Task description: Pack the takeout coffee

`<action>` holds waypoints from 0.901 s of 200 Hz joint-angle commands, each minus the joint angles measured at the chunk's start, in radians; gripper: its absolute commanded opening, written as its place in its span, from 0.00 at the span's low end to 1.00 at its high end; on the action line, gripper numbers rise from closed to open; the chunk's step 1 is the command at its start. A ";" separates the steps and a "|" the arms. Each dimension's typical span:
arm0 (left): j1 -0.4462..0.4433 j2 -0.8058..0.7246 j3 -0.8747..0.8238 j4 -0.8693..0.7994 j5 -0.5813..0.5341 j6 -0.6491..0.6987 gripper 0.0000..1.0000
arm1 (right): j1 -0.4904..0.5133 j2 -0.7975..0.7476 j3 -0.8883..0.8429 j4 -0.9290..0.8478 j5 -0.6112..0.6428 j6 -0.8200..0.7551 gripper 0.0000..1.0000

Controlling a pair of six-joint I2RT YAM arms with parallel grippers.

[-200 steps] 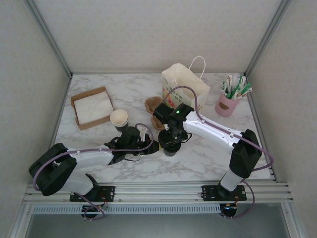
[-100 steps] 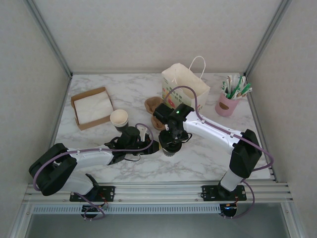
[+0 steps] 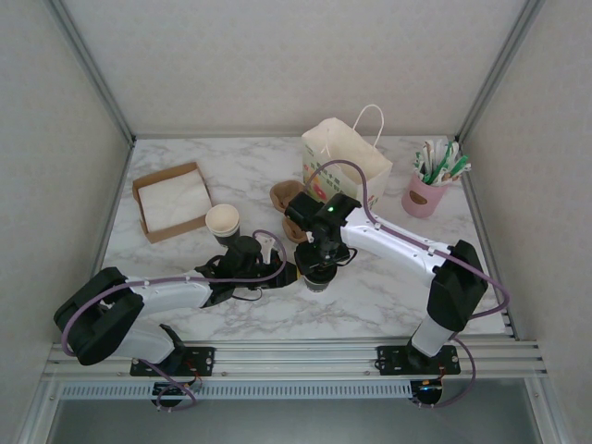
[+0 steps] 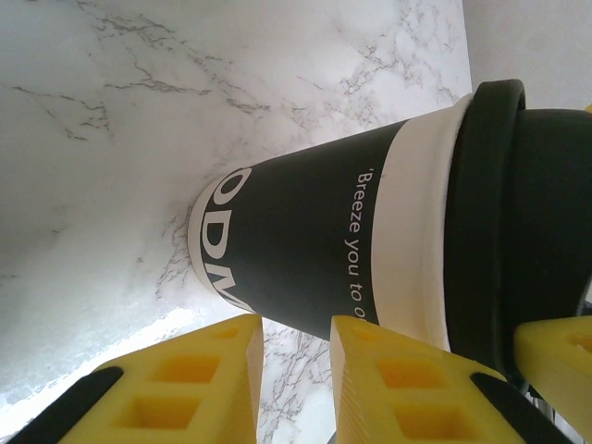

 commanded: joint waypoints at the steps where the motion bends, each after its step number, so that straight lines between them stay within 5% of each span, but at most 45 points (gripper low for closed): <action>1: -0.001 0.006 0.006 -0.001 -0.008 0.006 0.25 | 0.008 0.015 0.018 -0.002 -0.012 0.001 0.70; 126: 0.001 0.025 0.011 0.017 -0.002 0.003 0.25 | 0.008 0.014 0.002 0.010 -0.028 0.001 0.69; 180: 0.014 0.054 -0.034 0.158 0.037 -0.096 0.24 | 0.008 0.003 -0.005 0.015 -0.029 0.004 0.69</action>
